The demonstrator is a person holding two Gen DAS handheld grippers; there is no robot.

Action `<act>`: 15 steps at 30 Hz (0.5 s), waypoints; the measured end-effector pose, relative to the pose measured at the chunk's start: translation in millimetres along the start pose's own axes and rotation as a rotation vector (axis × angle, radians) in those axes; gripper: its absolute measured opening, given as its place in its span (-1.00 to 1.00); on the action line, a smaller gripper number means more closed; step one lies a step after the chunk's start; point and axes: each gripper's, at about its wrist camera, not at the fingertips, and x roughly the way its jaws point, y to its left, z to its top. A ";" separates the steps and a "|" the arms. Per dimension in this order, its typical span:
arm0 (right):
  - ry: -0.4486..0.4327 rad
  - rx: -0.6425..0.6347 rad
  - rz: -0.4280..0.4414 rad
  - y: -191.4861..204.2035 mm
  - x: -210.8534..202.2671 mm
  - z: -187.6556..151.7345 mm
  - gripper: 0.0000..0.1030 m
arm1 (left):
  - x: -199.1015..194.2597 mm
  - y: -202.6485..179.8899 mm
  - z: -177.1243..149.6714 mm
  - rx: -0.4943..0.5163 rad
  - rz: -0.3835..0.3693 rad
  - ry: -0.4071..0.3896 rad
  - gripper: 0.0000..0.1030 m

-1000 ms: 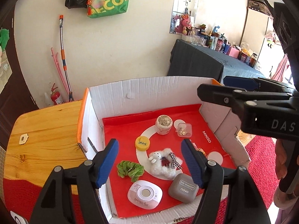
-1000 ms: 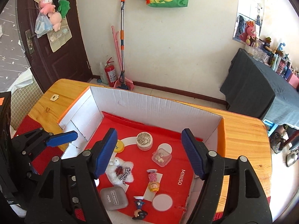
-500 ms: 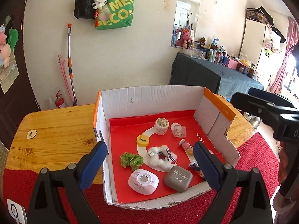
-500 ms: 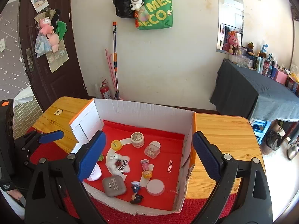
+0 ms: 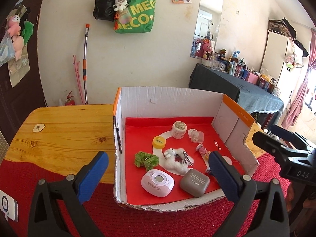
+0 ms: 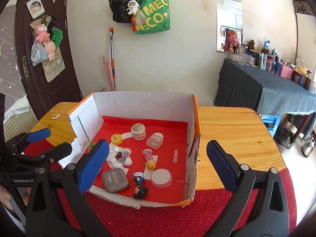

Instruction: Organize objects

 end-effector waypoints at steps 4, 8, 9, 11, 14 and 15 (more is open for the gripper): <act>0.013 0.025 -0.007 -3.1 11.9 -16.9 0.96 | 6.7 -1.3 -12.5 0.013 0.025 -0.014 1.00; 0.011 0.021 -0.043 -3.1 21.7 -31.3 0.96 | 17.1 -3.5 -27.2 0.033 0.057 -0.029 1.00; 0.008 0.015 -0.053 -2.5 23.8 -34.2 0.96 | 20.4 -3.8 -30.4 0.036 0.064 -0.028 1.00; 0.005 0.007 -0.067 -1.9 27.9 -38.9 0.96 | 25.8 -3.7 -34.8 0.038 0.071 -0.030 1.00; -0.006 0.000 -0.093 -1.3 32.1 -42.8 0.96 | 31.0 -3.2 -38.7 0.040 0.090 -0.035 1.00; -0.007 -0.008 -0.106 -0.5 33.7 -44.0 0.96 | 31.7 -2.5 -39.3 0.039 0.095 -0.038 1.00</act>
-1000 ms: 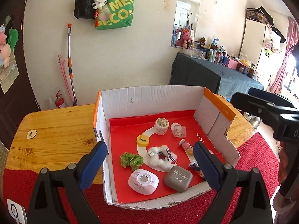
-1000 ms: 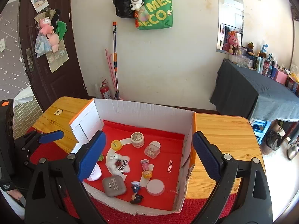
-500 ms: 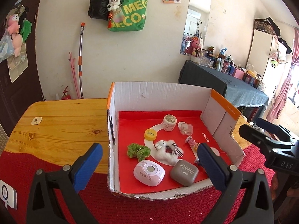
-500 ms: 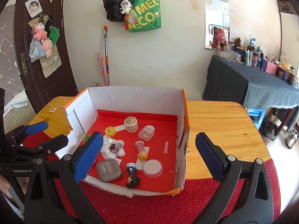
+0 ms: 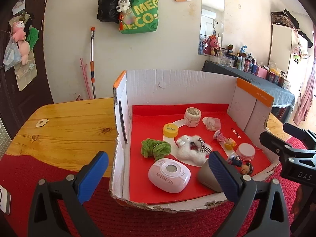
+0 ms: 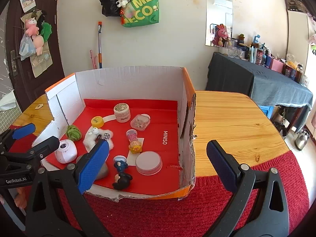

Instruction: Organize objects

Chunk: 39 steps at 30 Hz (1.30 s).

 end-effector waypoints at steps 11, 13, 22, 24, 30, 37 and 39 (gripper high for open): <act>0.023 -0.005 -0.009 0.7 14.2 -10.4 0.96 | 6.7 -0.1 -1.7 0.007 0.018 0.008 1.00; 0.023 -0.012 -0.013 2.5 14.2 -10.9 0.96 | 8.0 -2.2 -1.8 0.017 0.027 0.014 1.00; 0.040 0.026 0.004 -5.4 16.8 -11.9 0.96 | 11.1 -0.2 -2.0 0.005 0.029 0.030 1.00; 0.040 0.018 0.002 -3.8 16.5 -12.0 0.96 | 11.6 -2.1 -2.0 0.012 0.034 0.031 1.00; 0.043 -0.001 -0.005 0.1 17.1 -11.8 1.00 | 11.4 -4.5 -1.9 0.023 0.038 0.030 1.00; 0.040 0.001 -0.013 -0.2 16.3 -12.2 1.00 | 13.6 -2.7 -1.3 0.009 0.041 0.035 1.00; 0.040 0.000 -0.013 -0.2 16.1 -12.1 1.00 | 13.5 -2.5 -1.4 0.009 0.041 0.034 1.00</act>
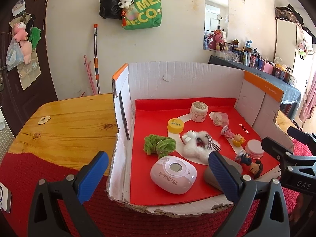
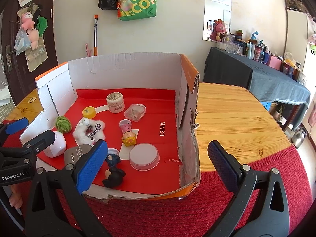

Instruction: Organize objects

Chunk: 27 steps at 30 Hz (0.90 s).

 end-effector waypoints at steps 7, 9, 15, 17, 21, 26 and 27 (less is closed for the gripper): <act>0.000 0.001 -0.001 0.1 -0.1 -0.1 1.00 | 0.9 0.8 -0.2 -0.004 -0.001 0.001 1.00; 0.002 0.003 0.000 -0.1 0.4 0.0 1.00 | 1.0 0.6 -0.1 -0.003 -0.001 0.001 1.00; 0.007 0.009 -0.001 -1.3 1.5 -0.3 1.00 | 1.1 0.8 -0.1 -0.004 -0.003 0.001 1.00; 0.006 0.008 -0.001 -1.3 1.5 -0.2 1.00 | 0.9 0.7 -0.1 -0.004 -0.002 0.001 1.00; 0.005 0.008 -0.002 -1.5 1.5 -0.4 1.00 | 1.3 0.7 0.0 -0.005 -0.003 0.000 1.00; 0.005 0.008 -0.003 -1.4 1.6 -0.3 1.00 | 1.2 0.7 0.0 -0.005 -0.003 0.000 1.00; 0.005 0.008 -0.002 -1.4 1.6 -0.3 1.00 | 1.1 0.8 0.0 -0.005 -0.003 0.000 1.00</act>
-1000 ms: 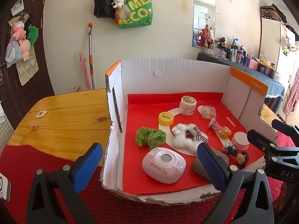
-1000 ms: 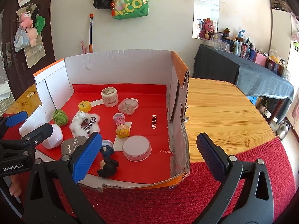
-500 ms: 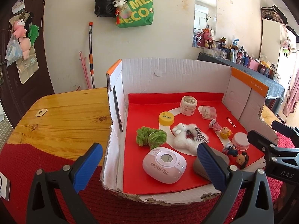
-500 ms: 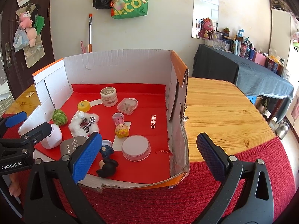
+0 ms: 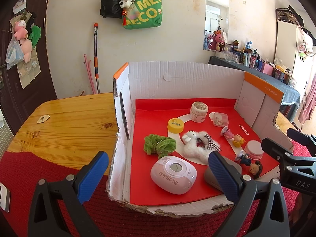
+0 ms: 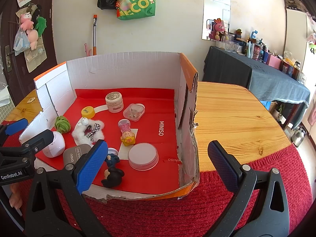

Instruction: Organize objects

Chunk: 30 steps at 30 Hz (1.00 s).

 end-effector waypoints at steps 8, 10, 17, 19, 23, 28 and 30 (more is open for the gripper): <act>0.000 0.000 0.000 0.1 0.1 0.0 1.00 | -0.1 0.2 0.0 0.000 -0.001 -0.001 1.00; -0.002 0.001 -0.001 0.0 -0.1 0.0 1.00 | -0.1 0.1 0.0 0.000 -0.002 -0.003 1.00; -0.017 -0.003 -0.002 0.8 -5.2 -1.7 1.00 | -5.1 -3.5 0.6 0.005 0.004 -0.026 1.00; -0.023 -0.007 -0.005 1.7 -7.0 -2.3 1.00 | -7.7 -3.3 0.6 0.001 0.007 -0.037 1.00; -0.065 -0.007 -0.014 2.6 -15.2 -2.8 1.00 | -16.9 -3.9 0.3 -0.003 0.009 -0.072 1.00; -0.097 -0.006 0.003 1.6 -34.8 -0.9 1.00 | -34.6 -6.0 -0.4 -0.005 -0.029 -0.076 1.00; -0.097 0.015 0.020 -1.4 -43.5 0.5 1.00 | -42.9 -5.9 -0.4 -0.011 -0.039 -0.077 1.00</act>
